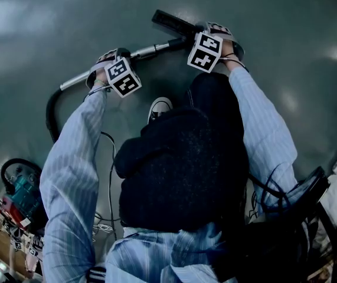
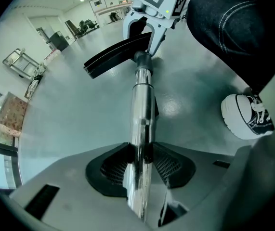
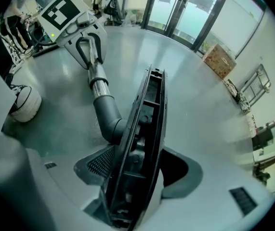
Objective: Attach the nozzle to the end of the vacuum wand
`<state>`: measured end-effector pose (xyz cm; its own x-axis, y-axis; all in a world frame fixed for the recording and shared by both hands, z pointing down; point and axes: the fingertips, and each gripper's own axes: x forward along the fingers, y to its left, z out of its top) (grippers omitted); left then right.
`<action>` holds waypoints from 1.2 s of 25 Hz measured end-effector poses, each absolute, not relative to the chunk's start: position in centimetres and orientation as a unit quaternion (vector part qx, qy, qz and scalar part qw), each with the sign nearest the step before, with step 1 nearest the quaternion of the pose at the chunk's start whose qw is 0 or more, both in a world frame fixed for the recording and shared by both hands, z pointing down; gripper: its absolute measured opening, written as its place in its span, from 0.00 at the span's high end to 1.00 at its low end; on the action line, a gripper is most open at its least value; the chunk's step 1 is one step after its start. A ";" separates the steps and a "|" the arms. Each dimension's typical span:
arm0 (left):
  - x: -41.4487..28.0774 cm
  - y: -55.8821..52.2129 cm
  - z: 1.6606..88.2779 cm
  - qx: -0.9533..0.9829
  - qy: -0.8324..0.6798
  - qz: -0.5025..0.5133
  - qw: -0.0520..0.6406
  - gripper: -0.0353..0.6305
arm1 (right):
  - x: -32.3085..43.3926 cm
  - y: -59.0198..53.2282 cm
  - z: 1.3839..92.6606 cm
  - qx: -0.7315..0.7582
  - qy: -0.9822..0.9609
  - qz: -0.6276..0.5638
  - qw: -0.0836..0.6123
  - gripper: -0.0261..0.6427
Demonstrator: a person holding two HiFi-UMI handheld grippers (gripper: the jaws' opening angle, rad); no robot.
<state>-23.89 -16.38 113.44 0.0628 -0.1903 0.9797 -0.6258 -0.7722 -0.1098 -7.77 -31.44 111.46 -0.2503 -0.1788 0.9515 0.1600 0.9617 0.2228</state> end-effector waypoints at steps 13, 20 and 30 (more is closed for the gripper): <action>-24.4 -15.8 110.2 0.698 -0.413 0.535 0.238 0.71 | -3.9 -31.8 108.5 0.057 -0.816 -0.051 0.574 0.53; -22.1 -17.7 105.5 0.697 -0.540 0.354 0.312 0.71 | -0.6 -31.0 103.0 0.178 -0.884 0.153 0.405 0.53; -17.8 -20.9 99.5 0.710 -0.571 0.185 0.369 0.92 | -1.2 -29.6 99.9 0.215 -0.909 0.173 0.312 0.71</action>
<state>-17.79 -20.88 99.48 0.2793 -0.6741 0.6838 -0.9470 -0.0757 0.3122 -1.20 -29.56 99.87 -0.7133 -0.2834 0.6410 -0.4988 0.8478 -0.1801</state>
